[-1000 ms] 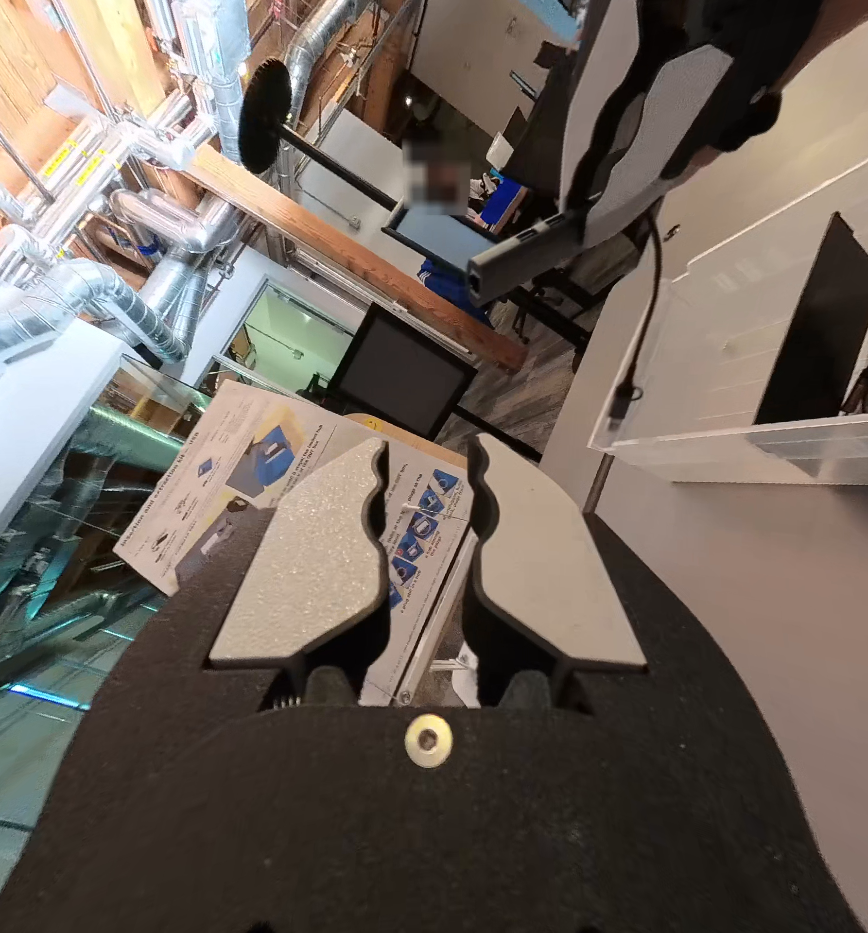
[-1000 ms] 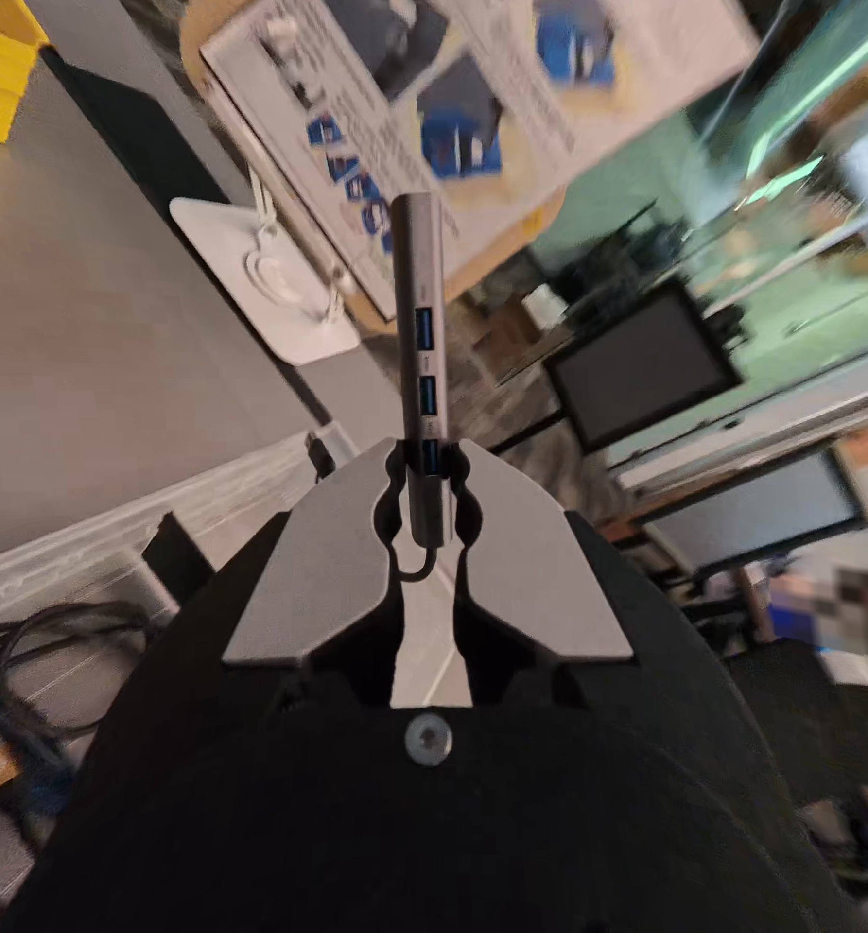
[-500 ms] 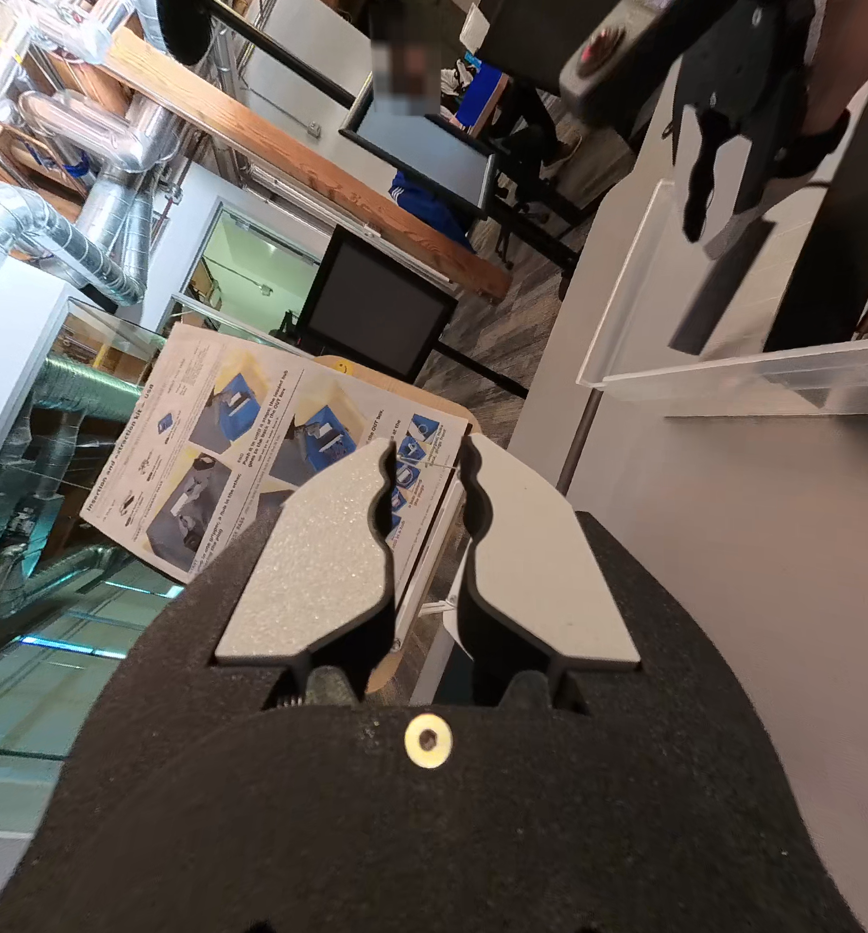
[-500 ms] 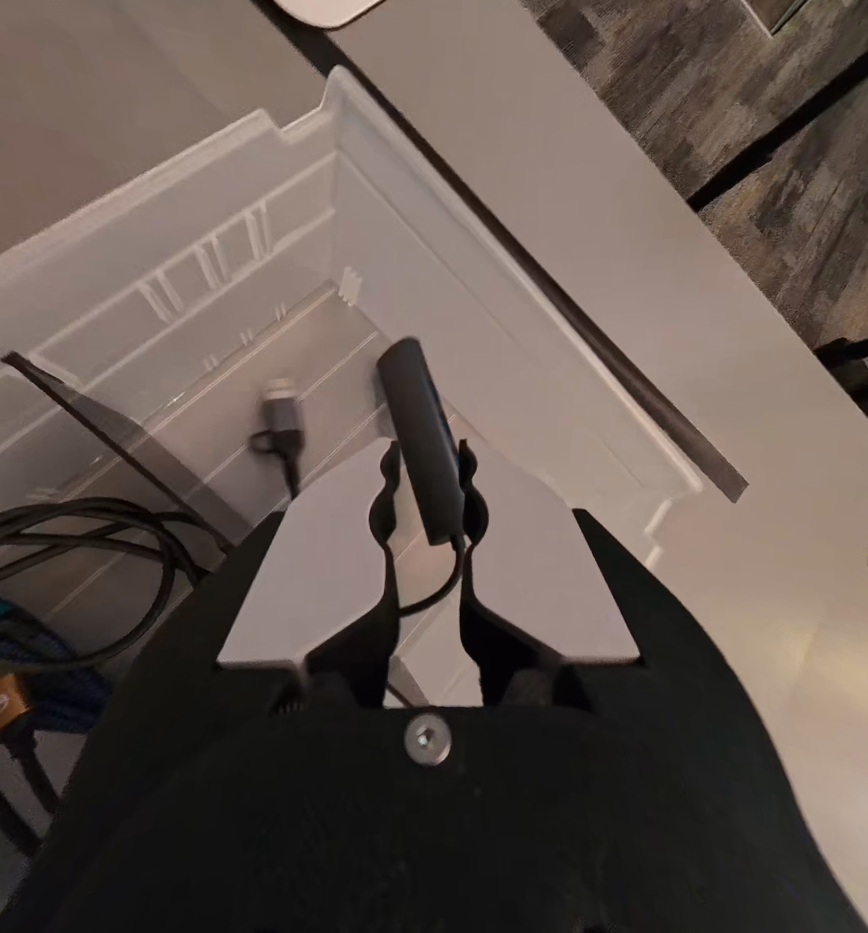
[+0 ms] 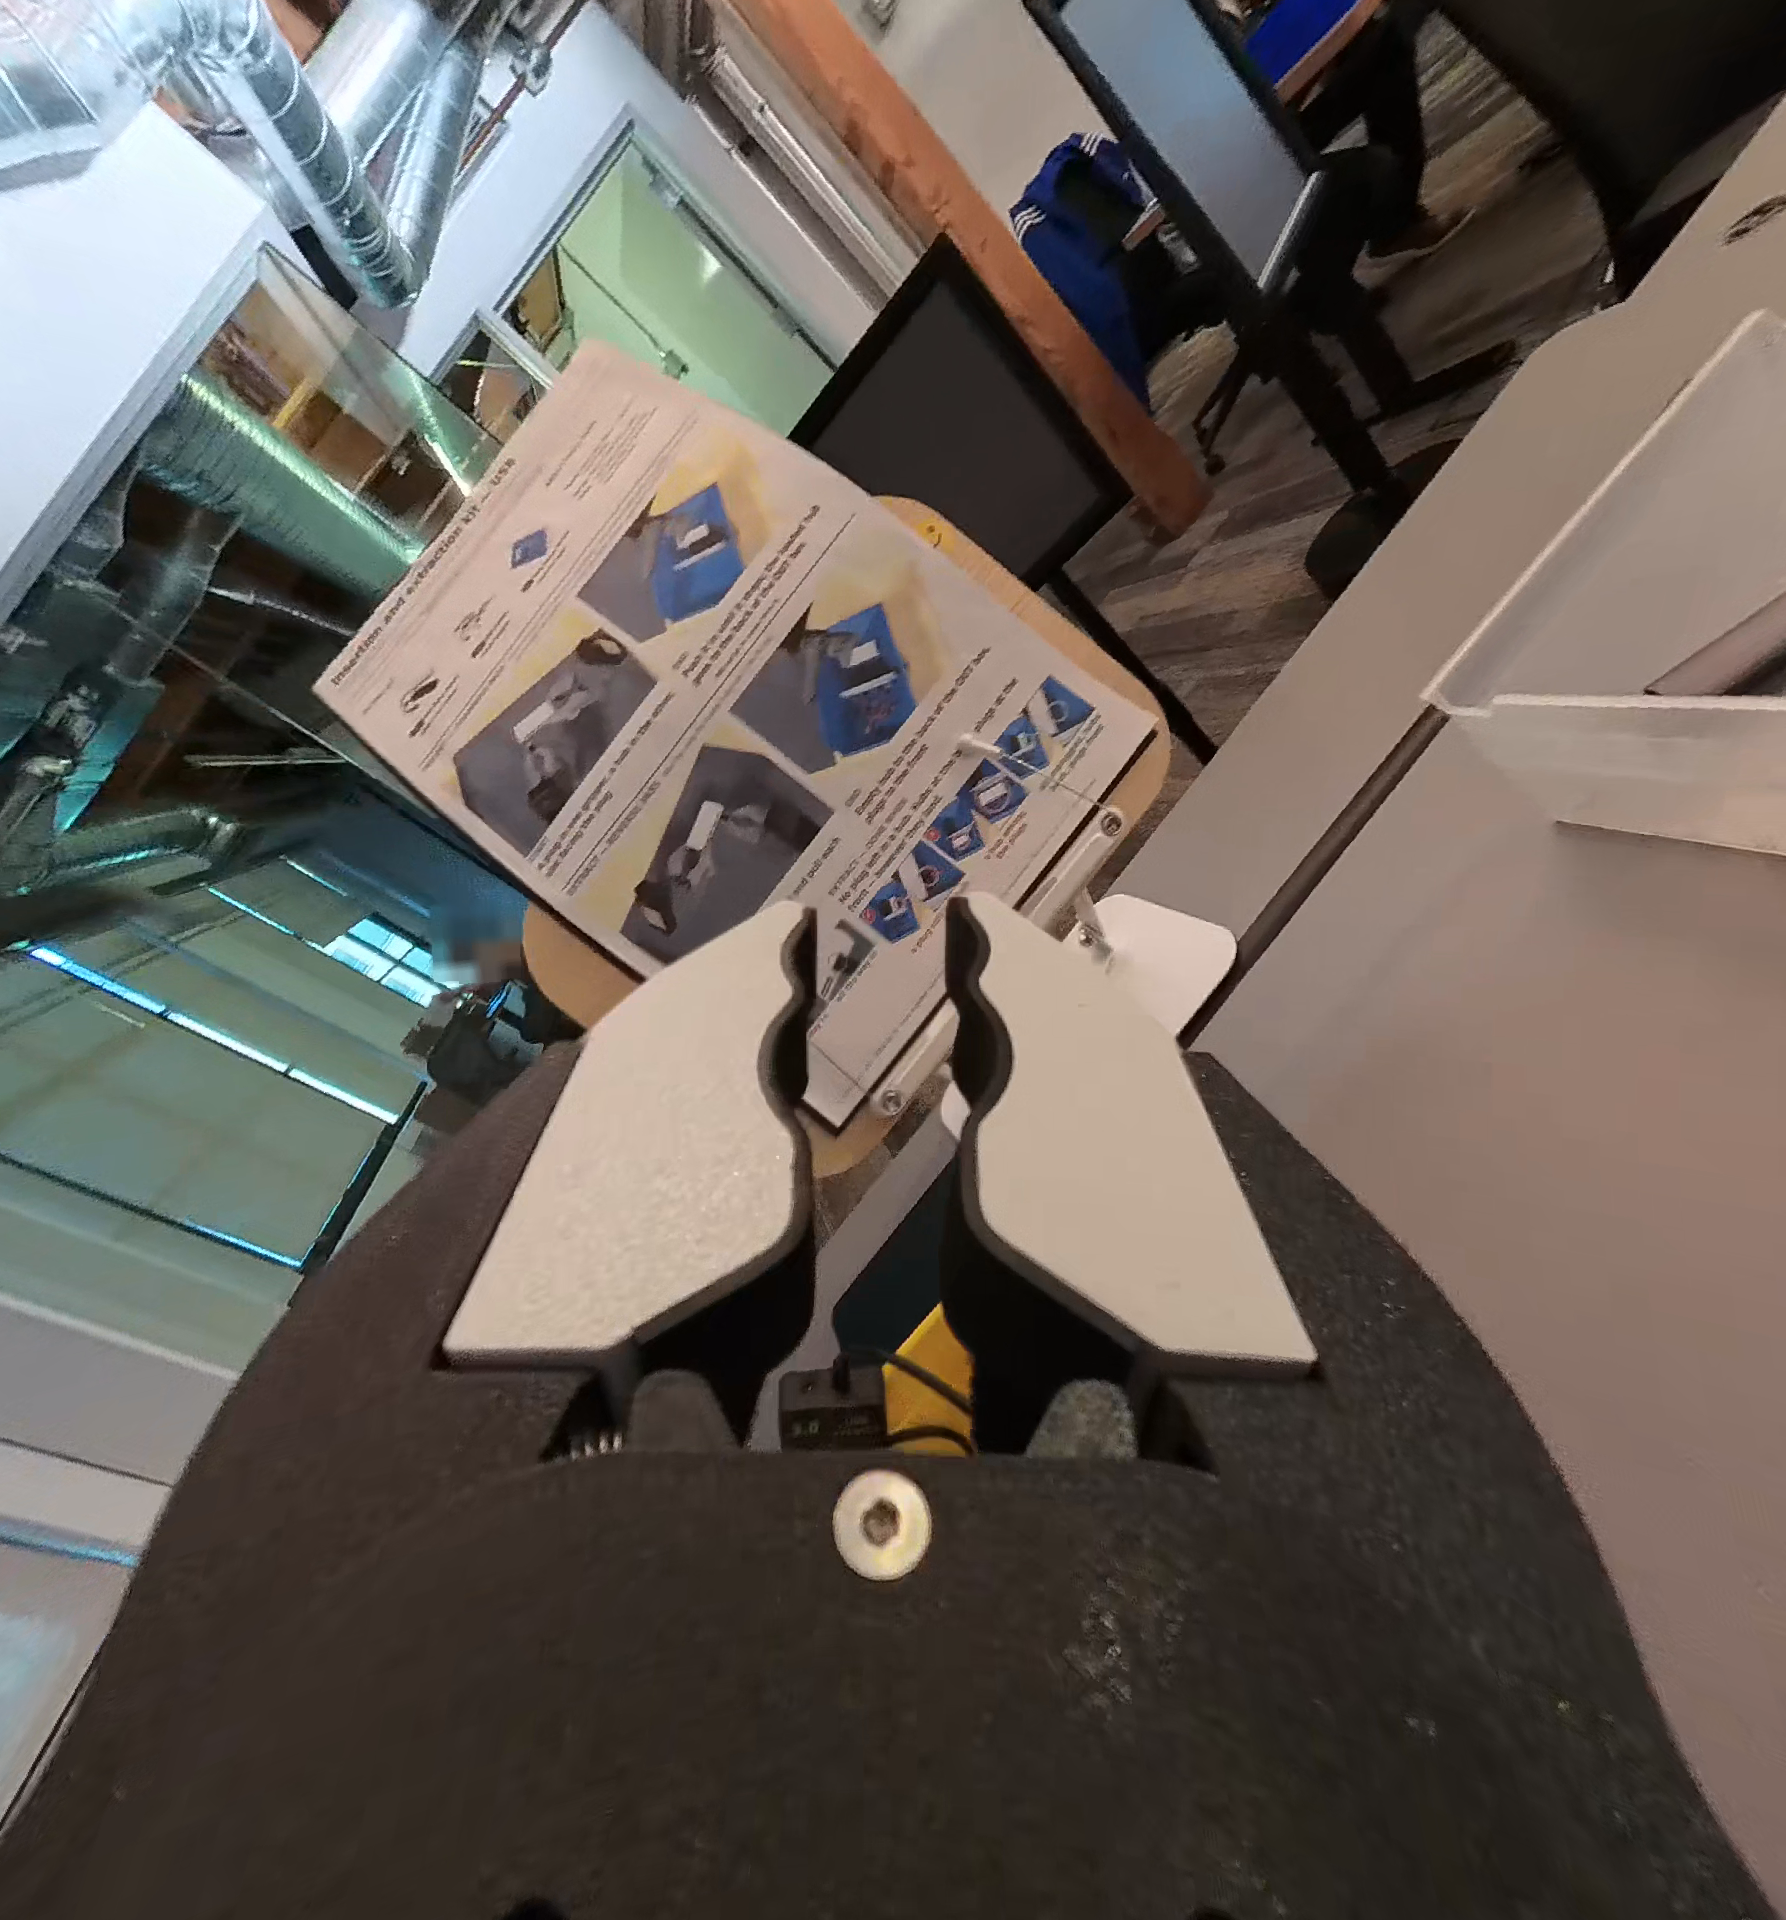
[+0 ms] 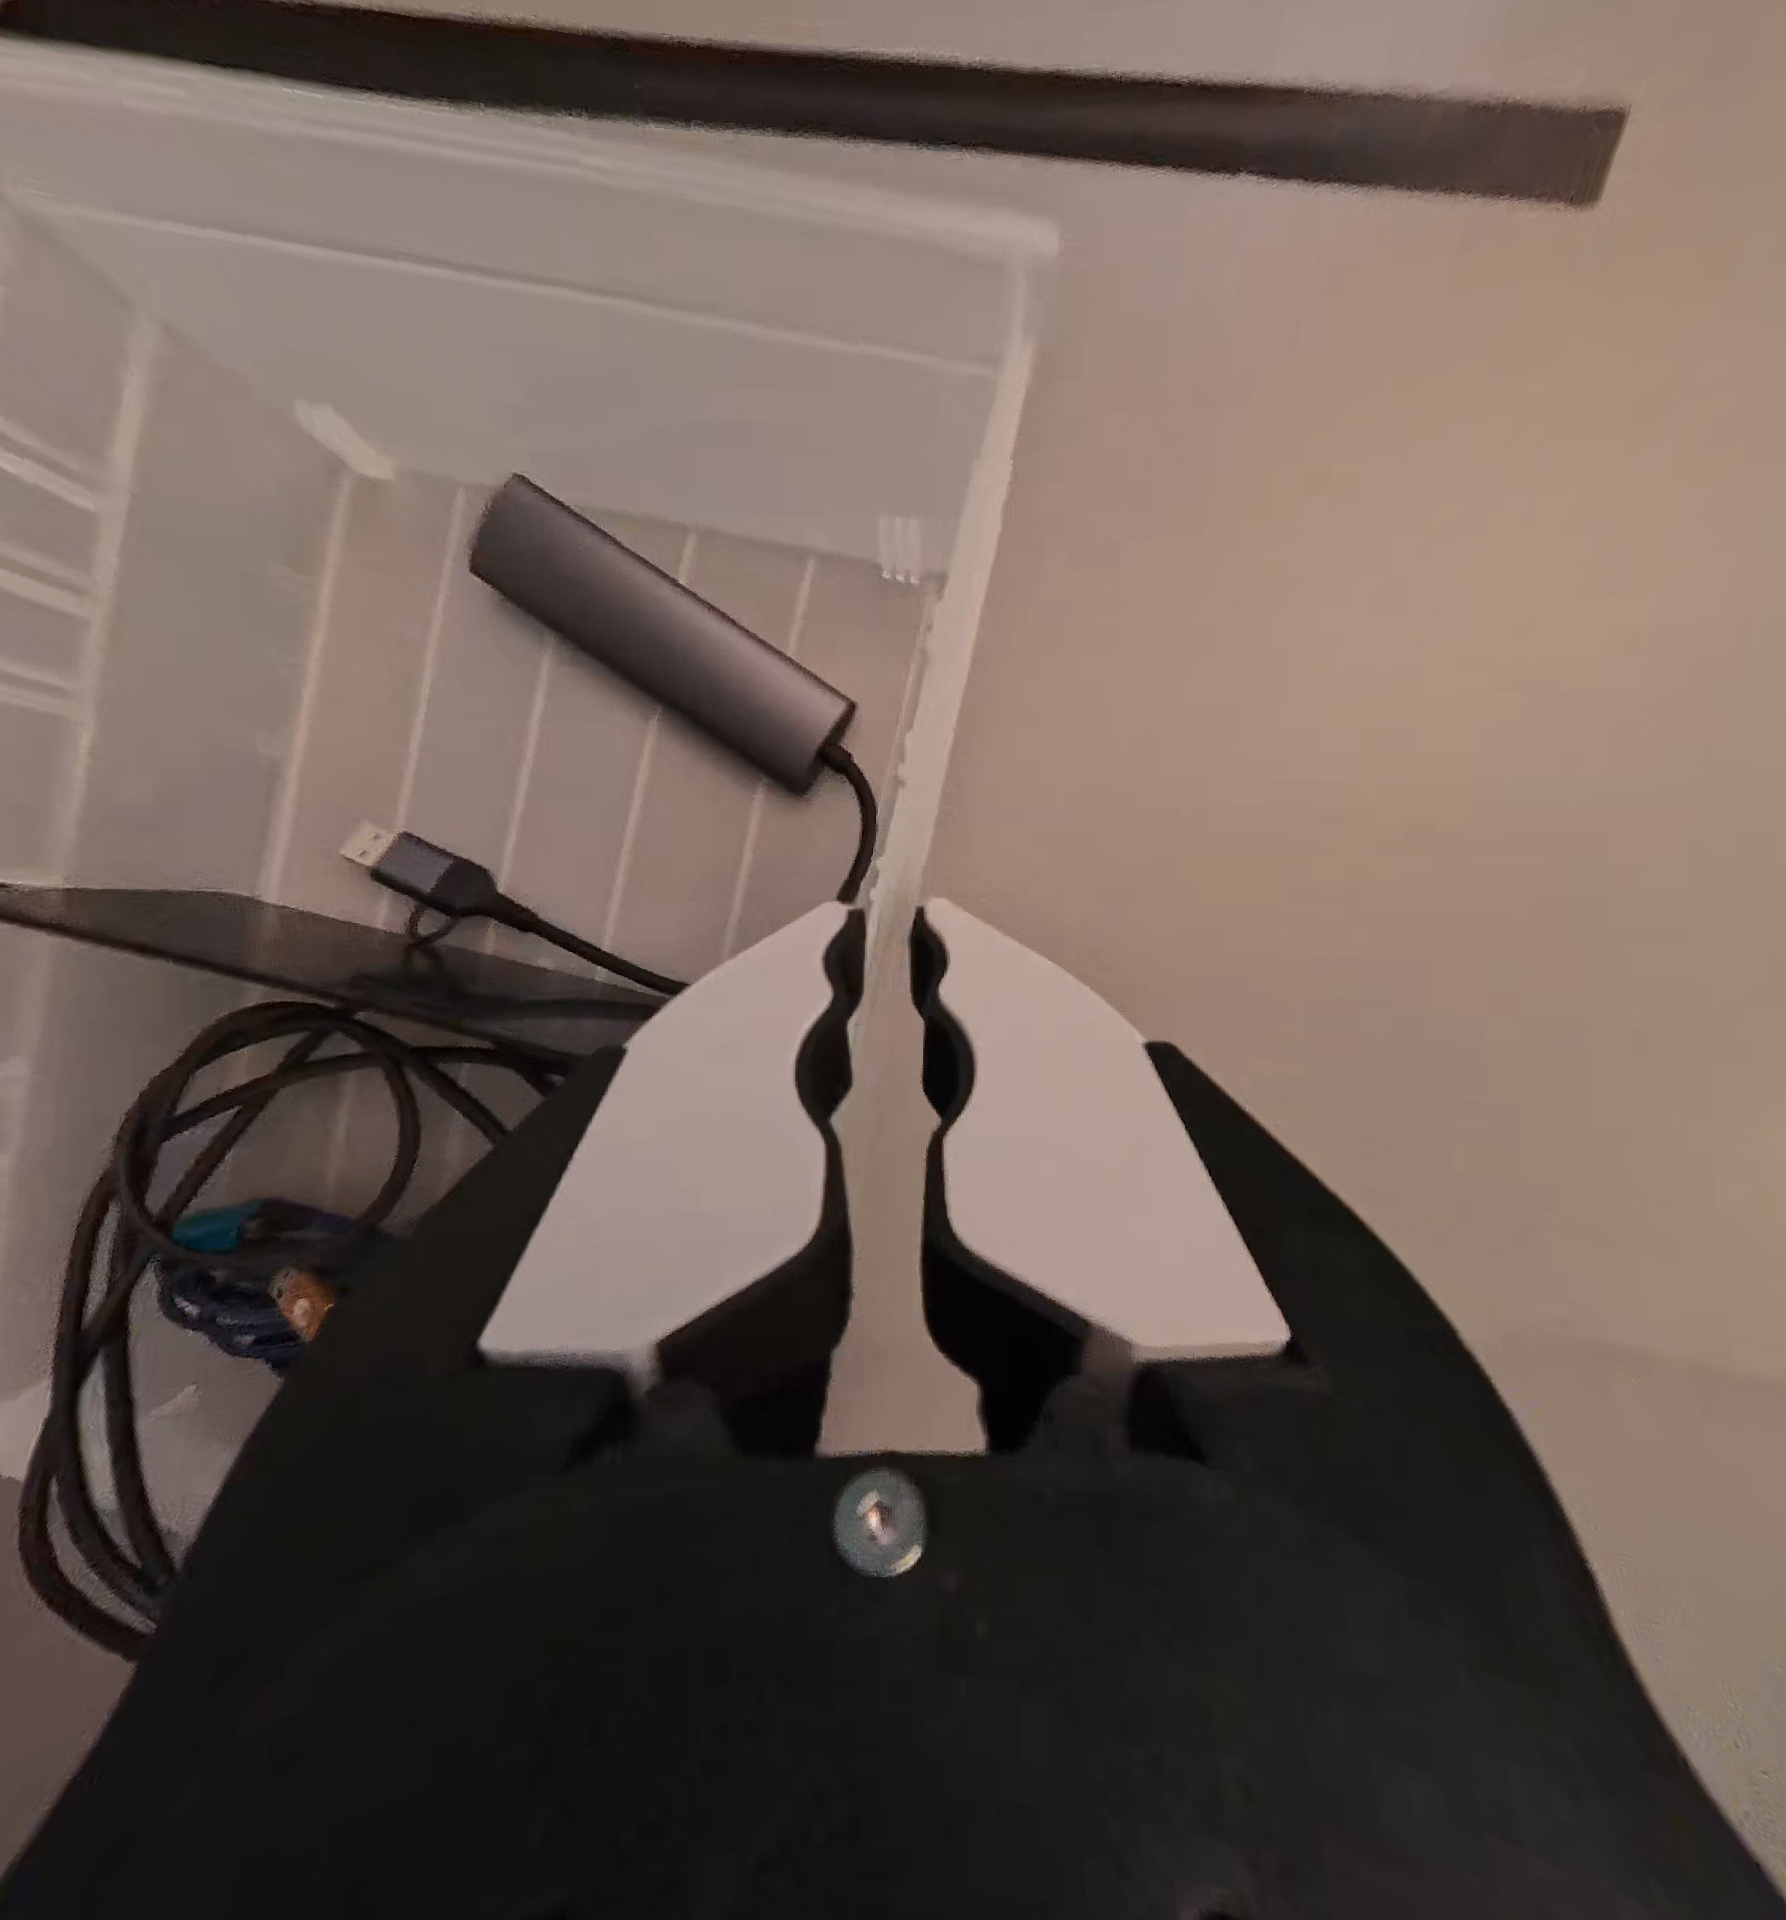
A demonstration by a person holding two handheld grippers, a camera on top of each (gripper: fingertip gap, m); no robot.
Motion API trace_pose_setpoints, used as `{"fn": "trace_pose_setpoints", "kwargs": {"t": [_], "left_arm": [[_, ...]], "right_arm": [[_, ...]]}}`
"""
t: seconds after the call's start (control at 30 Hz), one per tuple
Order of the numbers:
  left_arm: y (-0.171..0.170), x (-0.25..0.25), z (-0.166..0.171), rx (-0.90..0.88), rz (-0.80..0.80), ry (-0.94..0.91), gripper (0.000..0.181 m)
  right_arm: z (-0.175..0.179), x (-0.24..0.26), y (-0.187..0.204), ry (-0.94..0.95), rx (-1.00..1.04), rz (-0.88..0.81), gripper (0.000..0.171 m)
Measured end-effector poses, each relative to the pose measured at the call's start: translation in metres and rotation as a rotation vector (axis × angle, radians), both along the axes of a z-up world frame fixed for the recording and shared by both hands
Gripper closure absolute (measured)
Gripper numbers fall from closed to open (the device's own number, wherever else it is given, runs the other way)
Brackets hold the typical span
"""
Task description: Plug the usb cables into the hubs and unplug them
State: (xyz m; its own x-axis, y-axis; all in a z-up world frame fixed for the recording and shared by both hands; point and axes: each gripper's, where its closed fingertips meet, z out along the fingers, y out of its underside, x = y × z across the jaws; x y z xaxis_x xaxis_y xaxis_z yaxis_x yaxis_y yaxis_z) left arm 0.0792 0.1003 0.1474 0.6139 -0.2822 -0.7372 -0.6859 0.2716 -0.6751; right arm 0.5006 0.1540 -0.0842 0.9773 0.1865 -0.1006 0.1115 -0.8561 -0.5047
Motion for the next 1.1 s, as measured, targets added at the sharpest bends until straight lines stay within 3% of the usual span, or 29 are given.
{"fn": "trace_pose_setpoints", "kwargs": {"t": [0.33,0.53,0.77,0.87,1.0,1.1], "left_arm": [[0.001,-0.004,0.000,-0.001,0.023,0.006,0.163],[-0.003,-0.045,0.008,-0.021,0.134,-0.062,0.162],[-0.054,-0.088,0.039,0.038,0.171,-0.272,0.162],[-0.078,-0.093,0.047,0.052,0.165,-0.314,0.162],[-0.087,-0.098,0.034,0.001,0.194,-0.264,0.165],[-0.063,-0.107,-0.003,-0.181,0.208,-0.083,0.170]], "right_arm": [[-0.008,0.022,0.010,0.006,0.013,-0.078,0.166],[-0.006,0.024,0.011,-0.038,0.016,-0.057,0.163],[0.065,0.018,0.026,0.009,0.359,-0.071,0.157],[0.081,0.011,0.023,0.036,0.414,-0.038,0.155],[0.087,0.003,0.022,0.031,0.433,0.011,0.155],[0.092,-0.006,0.022,0.042,0.450,0.045,0.154]]}}
